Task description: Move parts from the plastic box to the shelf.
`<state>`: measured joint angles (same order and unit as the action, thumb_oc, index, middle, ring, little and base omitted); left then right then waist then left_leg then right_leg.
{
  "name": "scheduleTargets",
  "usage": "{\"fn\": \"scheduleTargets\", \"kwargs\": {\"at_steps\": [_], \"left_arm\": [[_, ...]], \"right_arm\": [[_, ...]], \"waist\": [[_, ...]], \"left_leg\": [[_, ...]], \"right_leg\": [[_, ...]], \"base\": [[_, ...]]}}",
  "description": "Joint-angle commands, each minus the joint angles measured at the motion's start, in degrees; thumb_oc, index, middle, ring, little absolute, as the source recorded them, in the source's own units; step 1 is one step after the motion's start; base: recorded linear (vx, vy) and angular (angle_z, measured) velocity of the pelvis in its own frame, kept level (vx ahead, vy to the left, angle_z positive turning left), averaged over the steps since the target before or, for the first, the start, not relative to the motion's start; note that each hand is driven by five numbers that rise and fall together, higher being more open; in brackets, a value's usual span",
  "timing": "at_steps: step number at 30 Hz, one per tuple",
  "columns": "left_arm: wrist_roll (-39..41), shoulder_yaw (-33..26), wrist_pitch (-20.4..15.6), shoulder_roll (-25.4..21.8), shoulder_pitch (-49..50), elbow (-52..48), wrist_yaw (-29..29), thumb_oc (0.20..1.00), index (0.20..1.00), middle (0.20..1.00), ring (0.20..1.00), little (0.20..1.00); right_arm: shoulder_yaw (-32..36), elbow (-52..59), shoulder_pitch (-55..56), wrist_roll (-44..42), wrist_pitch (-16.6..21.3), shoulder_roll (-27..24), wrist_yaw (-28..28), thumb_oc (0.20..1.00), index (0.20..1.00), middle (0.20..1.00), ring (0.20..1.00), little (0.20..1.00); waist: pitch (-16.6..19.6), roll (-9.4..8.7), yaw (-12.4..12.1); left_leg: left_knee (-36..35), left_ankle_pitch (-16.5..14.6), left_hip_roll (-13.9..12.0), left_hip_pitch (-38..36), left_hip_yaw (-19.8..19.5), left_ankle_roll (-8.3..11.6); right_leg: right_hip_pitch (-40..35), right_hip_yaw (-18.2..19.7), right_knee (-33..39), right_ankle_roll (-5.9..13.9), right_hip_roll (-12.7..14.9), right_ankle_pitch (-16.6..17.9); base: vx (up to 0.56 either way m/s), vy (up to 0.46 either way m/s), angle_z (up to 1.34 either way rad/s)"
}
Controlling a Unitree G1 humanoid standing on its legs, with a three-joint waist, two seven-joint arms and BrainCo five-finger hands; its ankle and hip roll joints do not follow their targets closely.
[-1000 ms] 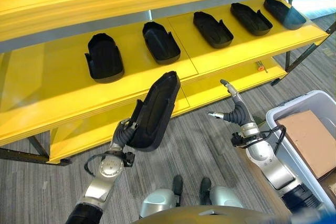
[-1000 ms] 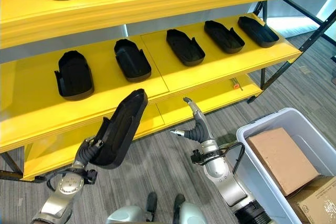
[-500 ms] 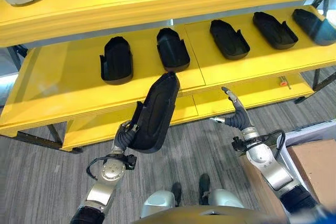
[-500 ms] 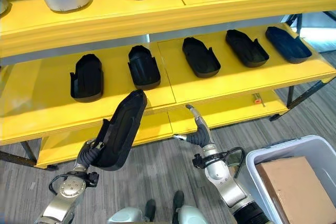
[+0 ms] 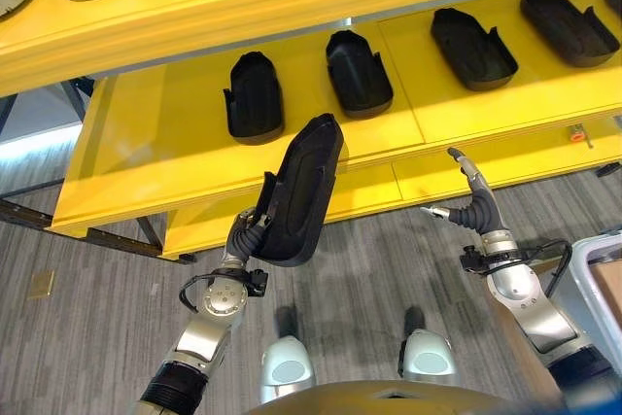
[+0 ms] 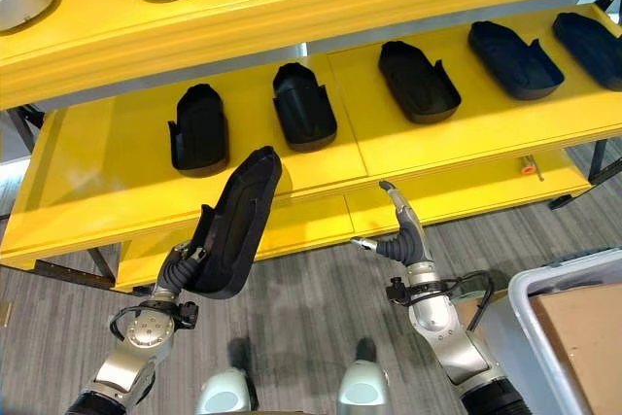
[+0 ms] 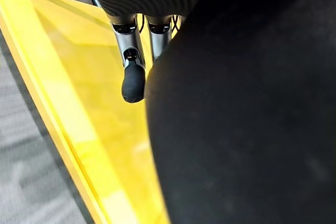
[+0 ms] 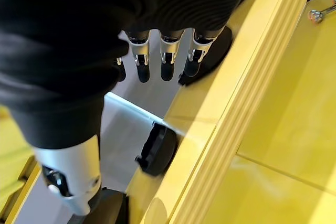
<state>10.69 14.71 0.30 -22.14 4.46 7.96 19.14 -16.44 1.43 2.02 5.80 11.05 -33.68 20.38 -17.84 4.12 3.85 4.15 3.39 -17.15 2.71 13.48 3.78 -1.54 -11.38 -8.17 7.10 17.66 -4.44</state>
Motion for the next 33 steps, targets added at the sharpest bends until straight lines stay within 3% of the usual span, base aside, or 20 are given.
{"fn": "scheduleTargets", "kwargs": {"at_steps": [1, 3, 4, 8, 15, 17, 21, 26, 29, 30, 31, 32, 33], "left_arm": [[-0.34, -5.65, -6.49, -0.89, 1.47, -5.98, 3.05, 0.2, 0.2, 0.2, 0.2, 0.2], [-0.95, -5.53, -6.46, -1.18, 1.26, -6.64, 3.04, 0.2, 0.2, 0.2, 0.2, 0.2], [-1.51, -5.63, -6.04, -1.65, 1.09, -7.54, 2.28, 0.2, 0.2, 0.2, 0.2, 0.2], [-3.49, -5.33, -5.72, -2.36, 0.61, -8.76, 1.51, 0.2, 0.2, 0.2, 0.2, 0.2], [-7.6, -5.17, -6.25, -4.17, -0.04, -8.84, 2.23, 0.2, 0.2, 0.2, 0.2, 0.2], [-8.24, -5.4, -6.82, -5.15, -0.03, -9.09, 1.02, 0.2, 0.2, 0.2, 0.2, 0.2], [-7.41, -5.57, -6.66, -5.58, -0.01, -9.29, 0.05, 0.2, 0.2, 0.2, 0.2, 0.2], [-6.68, -6.88, -4.94, -5.35, 0.82, -9.75, -1.21, 0.2, 0.2, 0.2, 0.2, 0.2], [-6.75, -7.43, -4.41, -5.32, 1.33, -9.94, -1.15, 0.2, 0.2, 0.2, 0.2, 0.2], [-6.84, -7.52, -3.56, -5.65, 0.73, -8.87, -1.87, 0.2, 0.2, 0.2, 0.2, 0.2], [-6.99, -7.35, -3.37, -5.71, 0.38, -8.45, -2.16, 0.2, 0.2, 0.2, 0.2, 0.2], [-6.94, -7.16, -2.93, -5.68, 0.02, -8.13, -2.2, 0.2, 0.2, 0.2, 0.2, 0.2], [-7.11, -6.59, -2.79, -5.42, -0.2, -7.43, -1.88, 0.2, 0.2, 0.2, 0.2, 0.2]], "right_arm": [[-2.92, 1.28, -2.97, -3.2, 1.9, 1.3, -0.37, 1.0, 1.0, 1.0, 1.0, 1.0], [-2.53, 0.95, -2.26, -5.3, 0.99, 1.68, -0.29, 1.0, 1.0, 1.0, 1.0, 1.0], [-1.27, 0.69, -1.03, -6.1, 2.02, 2.33, -0.28, 1.0, 1.0, 1.0, 1.0, 1.0], [0.52, 3.09, 0.18, -7.15, 4.29, 3.44, -0.41, 1.0, 1.0, 1.0, 1.0, 1.0], [0.39, 8.76, -0.89, -4.69, 7.16, 4.52, -2.24, 1.0, 1.0, 1.0, 1.0, 1.0], [-1.23, 9.84, -2.36, -3.39, 8.38, 4.22, -2.98, 1.0, 1.0, 1.0, 1.0, 1.0], [-3.46, 9.82, -4.46, -2.82, 9.13, 4.55, -3.74, 1.0, 1.0, 1.0, 1.0, 1.0], [-6.88, 9.58, -8.13, -5.48, 9.57, 6.08, -8.43, 1.0, 1.0, 1.0, 1.0, 1.0], [-7.48, 9.56, -8.8, -5.59, 9.52, 6.49, -9.9, 1.0, 1.0, 1.0, 1.0, 1.0], [-8.33, 10.33, -9.11, -4.97, 8.17, 6.67, -9.35, 1.0, 1.0, 1.0, 1.0, 1.0], [-8.29, 10.47, -9.01, -4.36, 7.89, 6.59, -9.09, 1.0, 1.0, 1.0, 1.0, 1.0], [-7.85, 10.72, -8.76, -3.35, 7.95, 6.24, -9.44, 1.0, 1.0, 1.0, 1.0, 1.0], [-7.47, 11.07, -8.38, -2.59, 7.92, 5.85, -9.92, 1.0, 1.0, 1.0, 1.0, 1.0]], "waist": [[3.58, -0.19, -1.73], [3.64, 0.18, -1.35], [3.69, 0.25, -1.05], [3.97, -0.58, -1.01], [4.49, -2.63, -2.89], [4.42, -3.66, -4.76], [4.54, -4.18, -6.9], [4.44, -4.47, -11.28], [4.34, -4.42, -11.83], [4.33, -4.64, -10.38], [4.44, -4.81, -9.45], [4.55, -5.24, -8.35], [4.86, -5.52, -7.39]], "left_leg": [[-3.95, 5.63, 0.33, -3.78, -2.89, 3.87], [-3.7, 4.0, 1.58, -4.47, -1.81, 3.55], [-3.25, 1.83, 3.45, -5.1, -1.06, 3.08], [-3.16, -1.11, 6.95, -6.65, -0.32, 1.99], [-4.36, -3.23, 9.39, -7.92, 2.28, -0.3], [-4.12, -4.64, 11.13, -8.02, 3.36, -1.85], [-4.16, -6.22, 12.04, -8.48, 4.4, -2.41], [-4.73, -7.14, 13.92, -9.4, 7.92, -3.57], [-5.2, -7.35, 14.37, -9.83, 8.18, -3.98], [-5.69, -7.83, 15.62, -9.96, 5.21, -4.86], [-5.98, -7.79, 15.97, -10.11, 4.0, -4.93], [-6.26, -6.85, 16.49, -9.7, 3.7, -5.06], [-6.5, -6.97, 17.1, -9.91, 2.18, -5.08]], "right_leg": [[1.53, -2.74, -9.39, -3.38, -7.05, -5.9], [1.45, -3.03, -9.54, -3.12, -6.61, -5.79], [1.03, -3.15, -8.48, -2.34, -6.23, -4.68], [0.0, -2.83, -3.75, 0.29, -5.31, -0.84], [-2.16, -5.12, 1.16, 3.81, -2.74, 3.34], [-2.88, -6.74, 1.16, 4.47, -1.15, 4.48], [-3.92, -9.67, 0.61, 5.35, 0.24, 5.56], [-5.42, -18.93, -0.87, 6.13, 1.89, 9.73], [-4.78, -19.81, -2.18, 6.15, 2.07, 10.23], [-2.7, -14.0, -2.11, 5.3, -2.5, 6.87], [-2.2, -11.16, -0.63, 4.67, -5.27, 4.92], [-1.72, -8.89, 2.63, 3.27, -8.31, 4.8], [-0.87, -5.84, 5.04, 3.09, -9.97, 5.9]], "base": [[0.06, 0.349, -0.41], [0.06, 0.358, -0.37], [0.08, 0.401, -0.11], [0.03, 0.267, 0.19], [-0.01, 0.199, -0.08], [-0.06, 0.271, -0.09], [-0.03, 0.146, -0.08], [-0.02, 0.132, -0.2], [0.02, 0.054, -0.31], [0.11, -0.022, 0.03], [0.11, -0.065, 0.31], [0.13, -0.116, 0.76], [0.13, -0.122, 1.16]]}}
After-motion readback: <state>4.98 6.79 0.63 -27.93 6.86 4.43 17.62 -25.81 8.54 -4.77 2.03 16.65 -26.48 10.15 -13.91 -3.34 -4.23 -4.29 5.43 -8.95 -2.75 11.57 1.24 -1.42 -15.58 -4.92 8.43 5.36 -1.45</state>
